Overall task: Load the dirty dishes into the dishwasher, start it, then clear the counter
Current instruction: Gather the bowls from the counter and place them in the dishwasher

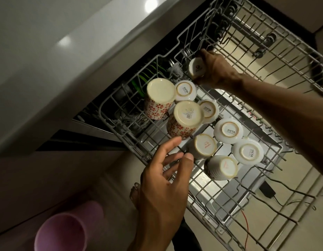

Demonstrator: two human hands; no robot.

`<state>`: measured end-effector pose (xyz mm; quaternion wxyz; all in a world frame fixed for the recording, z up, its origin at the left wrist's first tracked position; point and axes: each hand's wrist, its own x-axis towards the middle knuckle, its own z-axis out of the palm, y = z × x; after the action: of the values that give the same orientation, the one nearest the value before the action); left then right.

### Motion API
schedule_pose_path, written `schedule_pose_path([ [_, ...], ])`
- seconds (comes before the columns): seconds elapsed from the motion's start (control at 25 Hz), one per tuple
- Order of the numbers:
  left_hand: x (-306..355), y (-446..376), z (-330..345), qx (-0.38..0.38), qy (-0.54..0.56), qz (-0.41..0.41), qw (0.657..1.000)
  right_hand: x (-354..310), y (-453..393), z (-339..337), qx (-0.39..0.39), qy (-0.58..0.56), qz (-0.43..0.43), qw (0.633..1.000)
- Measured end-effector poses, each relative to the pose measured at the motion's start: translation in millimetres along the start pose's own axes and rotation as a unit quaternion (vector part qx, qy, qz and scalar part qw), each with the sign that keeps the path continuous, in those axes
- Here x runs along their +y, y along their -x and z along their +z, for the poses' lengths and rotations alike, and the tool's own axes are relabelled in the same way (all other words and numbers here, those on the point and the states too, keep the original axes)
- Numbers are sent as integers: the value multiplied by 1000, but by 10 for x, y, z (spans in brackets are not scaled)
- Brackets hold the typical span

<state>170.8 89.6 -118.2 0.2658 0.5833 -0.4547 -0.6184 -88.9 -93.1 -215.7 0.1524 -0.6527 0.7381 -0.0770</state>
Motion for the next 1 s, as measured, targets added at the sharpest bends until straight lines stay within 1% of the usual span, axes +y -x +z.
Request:
schedule_pose_path([
  [0.08,-18,3,-12,0,4,-1,1000,-62,50,-64,-36,-2,16,999],
  [0.24,-46,26,-33,0,0,0,1000,-71,94,-58,-66,21,31,997],
  [0.48,-63,23,-73,12,7,3,1000,-86,103,-19,-66,52,32,996],
  [0.68,-34,31,-100,6,12,6,1000,-78,151,-80,-65,55,33,996],
  [0.88,90,80,-192,24,23,15,999,-309,499,-417,-41,-1,46,998],
  [0.96,222,197,-267,35,30,14,999,-502,806,-641,-56,-19,62,996],
  [1.0,300,278,-315,40,35,16,998,-619,988,-784,-74,-22,54,996],
])
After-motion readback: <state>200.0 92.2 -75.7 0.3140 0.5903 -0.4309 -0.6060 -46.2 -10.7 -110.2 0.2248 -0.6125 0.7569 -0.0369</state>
